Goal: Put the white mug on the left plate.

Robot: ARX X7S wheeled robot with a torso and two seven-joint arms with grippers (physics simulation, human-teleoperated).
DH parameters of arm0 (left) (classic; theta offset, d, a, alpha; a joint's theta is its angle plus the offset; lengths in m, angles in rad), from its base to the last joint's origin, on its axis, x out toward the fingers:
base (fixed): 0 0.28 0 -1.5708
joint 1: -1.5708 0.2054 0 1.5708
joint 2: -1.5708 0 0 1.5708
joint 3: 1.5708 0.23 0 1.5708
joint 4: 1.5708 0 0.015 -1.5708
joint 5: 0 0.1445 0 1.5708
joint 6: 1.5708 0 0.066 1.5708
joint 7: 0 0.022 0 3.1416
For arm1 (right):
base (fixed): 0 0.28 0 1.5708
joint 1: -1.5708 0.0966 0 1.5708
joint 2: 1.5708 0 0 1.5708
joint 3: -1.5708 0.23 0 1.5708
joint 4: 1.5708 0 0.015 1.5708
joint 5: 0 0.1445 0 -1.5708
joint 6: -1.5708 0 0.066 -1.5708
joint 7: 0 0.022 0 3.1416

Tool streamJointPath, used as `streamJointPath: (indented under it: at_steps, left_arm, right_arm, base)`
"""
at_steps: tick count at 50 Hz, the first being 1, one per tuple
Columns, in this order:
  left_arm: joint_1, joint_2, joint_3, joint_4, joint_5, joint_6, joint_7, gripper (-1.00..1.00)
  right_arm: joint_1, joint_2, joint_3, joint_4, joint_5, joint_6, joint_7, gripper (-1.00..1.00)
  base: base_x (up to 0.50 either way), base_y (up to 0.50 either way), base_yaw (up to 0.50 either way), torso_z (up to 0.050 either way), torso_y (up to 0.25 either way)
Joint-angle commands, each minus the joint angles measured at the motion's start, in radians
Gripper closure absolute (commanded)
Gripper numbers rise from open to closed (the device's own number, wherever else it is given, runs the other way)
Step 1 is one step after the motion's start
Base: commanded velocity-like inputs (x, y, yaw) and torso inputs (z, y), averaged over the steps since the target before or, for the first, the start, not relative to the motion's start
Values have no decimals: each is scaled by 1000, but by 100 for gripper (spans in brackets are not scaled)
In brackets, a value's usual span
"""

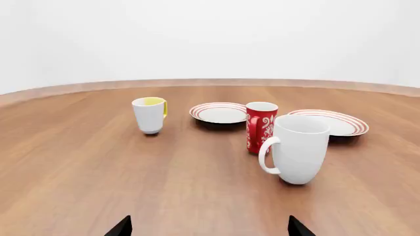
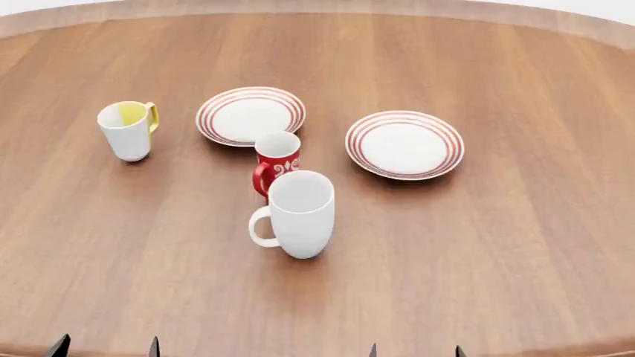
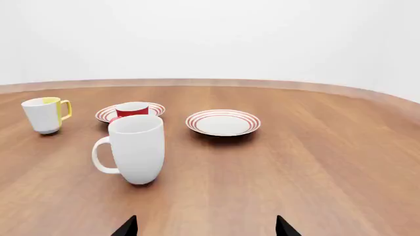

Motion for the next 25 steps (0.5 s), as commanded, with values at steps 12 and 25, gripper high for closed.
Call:
streamJointPath:
  at_steps: [12,25]
  left_arm:
    - [-16,-76,54,20,-33,-7,-52,-100]
    - [-8,-142,52,182,-17,-87,-56,-100]
  right_arm:
    - [-11,80,-64,-57,31,43,59,-100]
    - [6,142,-93,-160,-35,168,71,-100]
  base:
    - [0,0,0,0,0]
    - [155,0,0,0,0]
